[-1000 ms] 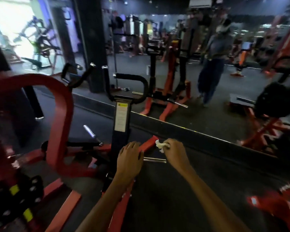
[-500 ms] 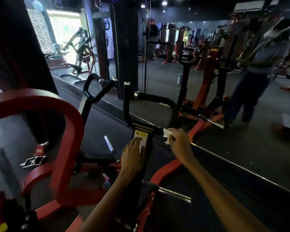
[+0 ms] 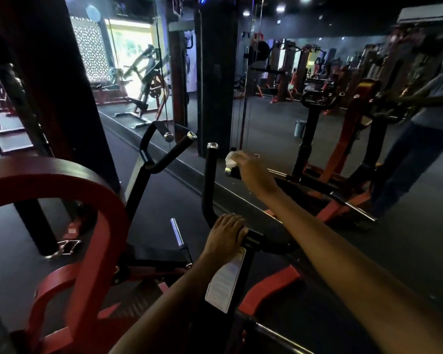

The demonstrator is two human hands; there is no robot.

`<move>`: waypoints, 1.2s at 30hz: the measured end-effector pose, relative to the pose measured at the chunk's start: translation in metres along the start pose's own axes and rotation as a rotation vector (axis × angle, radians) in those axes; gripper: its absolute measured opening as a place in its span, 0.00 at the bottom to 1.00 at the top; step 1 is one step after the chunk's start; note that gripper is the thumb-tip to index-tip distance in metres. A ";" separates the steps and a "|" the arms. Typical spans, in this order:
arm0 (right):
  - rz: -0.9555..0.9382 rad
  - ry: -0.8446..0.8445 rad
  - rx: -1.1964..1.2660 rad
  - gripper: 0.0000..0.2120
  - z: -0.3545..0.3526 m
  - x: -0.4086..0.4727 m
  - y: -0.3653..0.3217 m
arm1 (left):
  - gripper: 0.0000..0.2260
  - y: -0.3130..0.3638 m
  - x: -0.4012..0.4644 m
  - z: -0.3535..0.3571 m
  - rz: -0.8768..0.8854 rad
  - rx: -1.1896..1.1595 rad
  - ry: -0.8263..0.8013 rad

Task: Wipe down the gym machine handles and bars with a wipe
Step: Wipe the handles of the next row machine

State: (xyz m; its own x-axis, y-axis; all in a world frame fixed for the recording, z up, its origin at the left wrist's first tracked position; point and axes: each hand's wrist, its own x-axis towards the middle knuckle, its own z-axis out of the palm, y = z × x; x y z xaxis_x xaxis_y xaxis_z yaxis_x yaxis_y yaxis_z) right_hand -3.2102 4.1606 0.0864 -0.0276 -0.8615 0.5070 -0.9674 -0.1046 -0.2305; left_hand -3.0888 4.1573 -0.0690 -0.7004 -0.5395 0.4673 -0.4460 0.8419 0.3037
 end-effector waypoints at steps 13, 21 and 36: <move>-0.070 0.118 -0.171 0.21 -0.016 -0.077 0.076 | 0.16 -0.018 -0.001 0.040 0.113 -0.032 0.391; -0.269 -0.212 -0.238 0.27 0.020 -0.005 0.054 | 0.17 -0.020 -0.002 0.046 0.098 -0.012 0.398; 0.504 -0.536 0.372 0.13 0.007 0.060 0.053 | 0.22 -0.018 -0.004 0.048 0.028 0.001 0.371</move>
State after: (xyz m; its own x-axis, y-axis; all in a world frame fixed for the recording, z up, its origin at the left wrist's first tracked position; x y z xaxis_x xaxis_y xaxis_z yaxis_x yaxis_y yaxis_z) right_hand -3.2613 4.0998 0.0986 -0.2209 -0.9596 -0.1744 -0.7221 0.2811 -0.6321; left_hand -3.1050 4.1444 -0.1166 -0.4627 -0.4807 0.7449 -0.4303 0.8564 0.2853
